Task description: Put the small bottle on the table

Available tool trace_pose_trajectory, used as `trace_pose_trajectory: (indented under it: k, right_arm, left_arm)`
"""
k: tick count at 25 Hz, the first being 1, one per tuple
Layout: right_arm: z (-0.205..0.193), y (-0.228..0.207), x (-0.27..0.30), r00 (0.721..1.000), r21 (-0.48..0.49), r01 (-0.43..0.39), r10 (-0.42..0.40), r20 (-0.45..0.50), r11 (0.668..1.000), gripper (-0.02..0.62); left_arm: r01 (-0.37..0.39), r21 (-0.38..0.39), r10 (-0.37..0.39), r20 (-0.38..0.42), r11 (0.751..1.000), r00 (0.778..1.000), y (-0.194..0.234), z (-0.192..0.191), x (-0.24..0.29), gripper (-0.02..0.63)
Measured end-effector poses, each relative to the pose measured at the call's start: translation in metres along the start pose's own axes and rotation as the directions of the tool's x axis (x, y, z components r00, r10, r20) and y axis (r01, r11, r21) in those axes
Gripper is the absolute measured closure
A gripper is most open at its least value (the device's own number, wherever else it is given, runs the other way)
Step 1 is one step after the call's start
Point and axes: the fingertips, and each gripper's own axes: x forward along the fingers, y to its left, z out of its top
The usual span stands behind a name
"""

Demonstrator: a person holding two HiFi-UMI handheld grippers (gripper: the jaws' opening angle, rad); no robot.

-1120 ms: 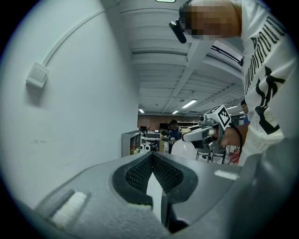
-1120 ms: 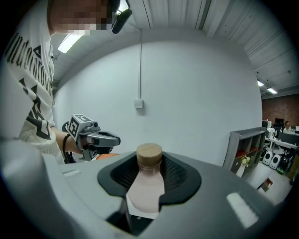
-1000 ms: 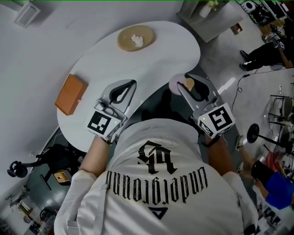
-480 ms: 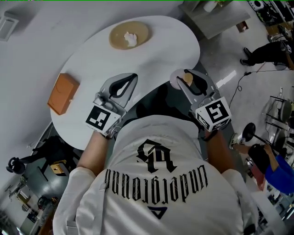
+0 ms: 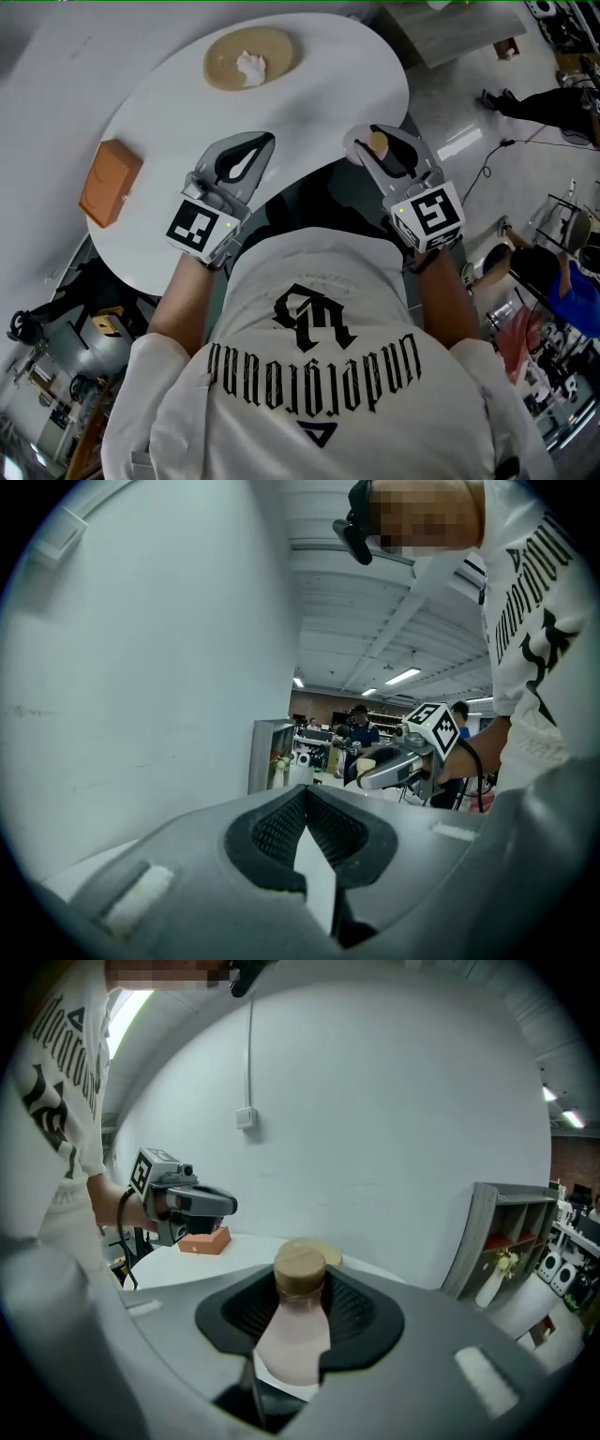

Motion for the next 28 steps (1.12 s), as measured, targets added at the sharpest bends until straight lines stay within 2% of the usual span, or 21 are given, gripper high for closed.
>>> trace_pose_trajectory:
  k: [11,16,28]
  right_arm:
    - [-0.037,-0.043,0.047,0.996,0.0,-0.05,0.05,-0.077,0.999,0.46]
    - [-0.053,-0.057,0.07,0.992,-0.004,-0.057,0.056,-0.109,0.998,0.46]
    - [-0.099,-0.093,0.11,0.983,0.011,-0.071,0.071,-0.17,0.997,0.46]
  left_arm:
    - [-0.019,-0.031,0.016,-0.077,0.999,0.997,0.031,-0.036,0.04,0.6]
    - [-0.028,-0.053,0.025,-0.069,0.998,0.997,0.045,-0.046,0.053,0.6]
    - [0.022,-0.041,-0.028,-0.126,0.999,0.992,0.064,-0.079,0.107,0.6]
